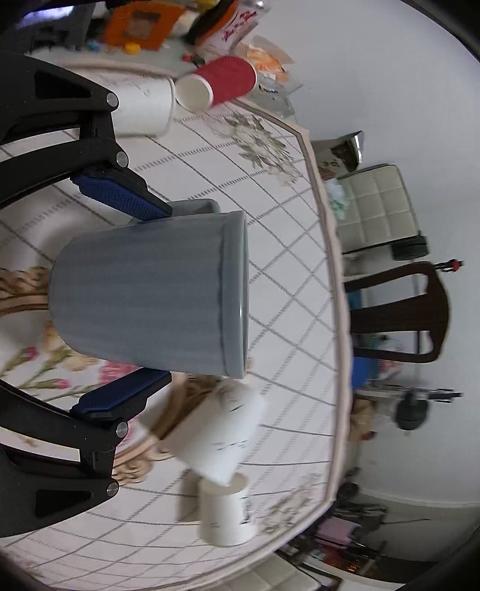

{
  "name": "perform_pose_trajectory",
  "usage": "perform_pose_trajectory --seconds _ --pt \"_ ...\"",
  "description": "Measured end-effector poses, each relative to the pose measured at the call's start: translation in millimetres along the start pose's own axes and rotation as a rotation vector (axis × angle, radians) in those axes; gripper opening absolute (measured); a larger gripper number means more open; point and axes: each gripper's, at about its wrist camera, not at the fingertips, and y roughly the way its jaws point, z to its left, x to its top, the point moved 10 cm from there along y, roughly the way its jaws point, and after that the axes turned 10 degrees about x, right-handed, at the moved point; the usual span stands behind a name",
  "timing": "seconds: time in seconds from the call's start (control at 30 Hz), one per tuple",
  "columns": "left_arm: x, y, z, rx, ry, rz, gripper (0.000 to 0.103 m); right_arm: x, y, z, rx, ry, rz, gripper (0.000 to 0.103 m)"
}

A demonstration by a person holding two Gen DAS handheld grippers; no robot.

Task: Flip cup upright
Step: 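Lower the grey mug upright onto the flower print with the right tool and open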

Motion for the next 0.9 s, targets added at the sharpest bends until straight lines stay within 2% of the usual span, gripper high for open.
perform_pose_trajectory --seconds 0.17,0.3,0.57,0.7,0.83,0.9 --pt "-1.1 -3.2 1.0 0.018 0.02 -0.03 0.103 -20.0 3.9 6.9 -0.048 -0.103 -0.056 0.082" --pt "-12.5 -12.1 0.0 0.017 0.029 -0.051 0.103 -35.6 -5.3 10.5 -0.049 -0.144 -0.055 0.082" --pt "-28.5 -50.1 0.9 -0.015 0.068 -0.142 0.103 -76.5 -27.5 -2.8 -0.054 -0.114 0.065 0.083" --pt "-36.4 -79.0 -10.3 -0.043 0.097 -0.211 0.103 -90.4 -59.6 -11.0 -0.096 -0.118 0.072 0.092" --pt "-42.2 -112.3 -15.1 -0.075 0.116 -0.274 0.103 -91.5 -94.3 -20.7 -0.117 -0.075 0.07 0.093" --pt "-47.4 -127.5 -14.6 -0.094 0.117 -0.302 0.103 -87.8 -114.5 -25.8 -0.136 -0.058 0.059 0.099"
